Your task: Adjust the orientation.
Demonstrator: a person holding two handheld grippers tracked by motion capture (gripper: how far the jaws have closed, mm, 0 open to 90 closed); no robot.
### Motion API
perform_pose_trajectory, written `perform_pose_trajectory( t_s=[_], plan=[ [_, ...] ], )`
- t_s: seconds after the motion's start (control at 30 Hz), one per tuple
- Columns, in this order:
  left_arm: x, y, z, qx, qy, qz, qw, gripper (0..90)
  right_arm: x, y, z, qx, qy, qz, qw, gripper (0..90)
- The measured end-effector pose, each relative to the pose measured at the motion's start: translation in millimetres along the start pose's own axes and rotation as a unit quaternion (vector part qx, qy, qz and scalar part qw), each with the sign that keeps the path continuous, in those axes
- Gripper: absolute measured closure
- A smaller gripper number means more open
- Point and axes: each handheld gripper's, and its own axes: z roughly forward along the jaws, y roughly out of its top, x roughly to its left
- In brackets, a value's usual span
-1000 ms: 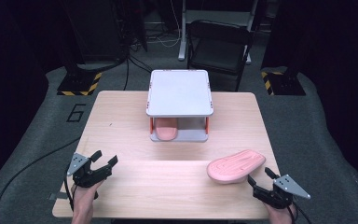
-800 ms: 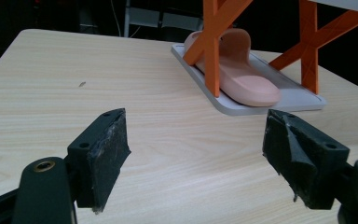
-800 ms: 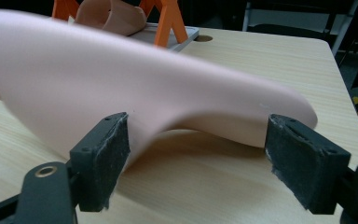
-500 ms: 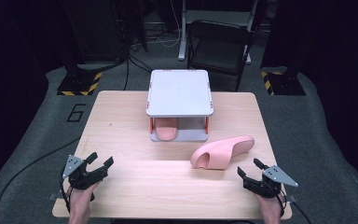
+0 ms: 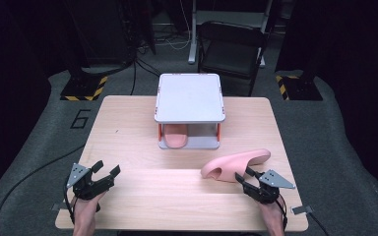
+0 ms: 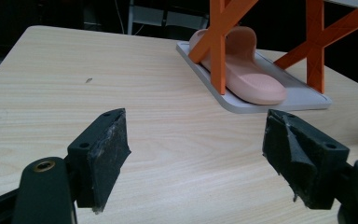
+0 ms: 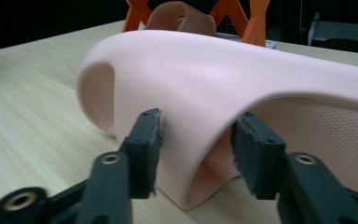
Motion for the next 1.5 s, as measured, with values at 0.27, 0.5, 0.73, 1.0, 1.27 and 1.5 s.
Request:
perform_pose_trajectory(
  t_s=[0.27,0.5,0.73,1.0,1.27,1.5],
  plan=[
    [-0.3,0.4,-2.5,-0.001,-0.001,-0.001,1.0,22.4,22.8,8.1,-19.5,-0.012,0.029,-0.005,0.9995,70.0],
    [-1.1,1.9,-2.3,-0.006,-0.002,0.0,1.0,22.5,18.0,3.4,-19.8,-0.015,-0.025,0.018,0.9994,54.6],
    [-1.1,0.9,-0.2,0.002,-0.002,0.0,1.0,22.6,3.3,4.0,-11.7,-0.006,-0.062,-0.009,0.998,48.7],
    [-2.5,1.4,1.5,0.0,-0.003,-0.001,1.0,22.6,-4.1,5.0,0.1,0.012,-0.086,-0.038,0.9955,38.5],
    [-0.3,-0.3,0.8,0.008,-0.001,-0.001,1.0,22.7,-8.0,2.5,19.6,0.048,-0.059,-0.042,0.9962,54.7],
    [-0.6,0.2,1.5,0.003,-0.003,-0.004,1.0,22.8,13.6,4.9,0.5,0.019,0.021,-0.024,0.9993,64.3]
  ],
)
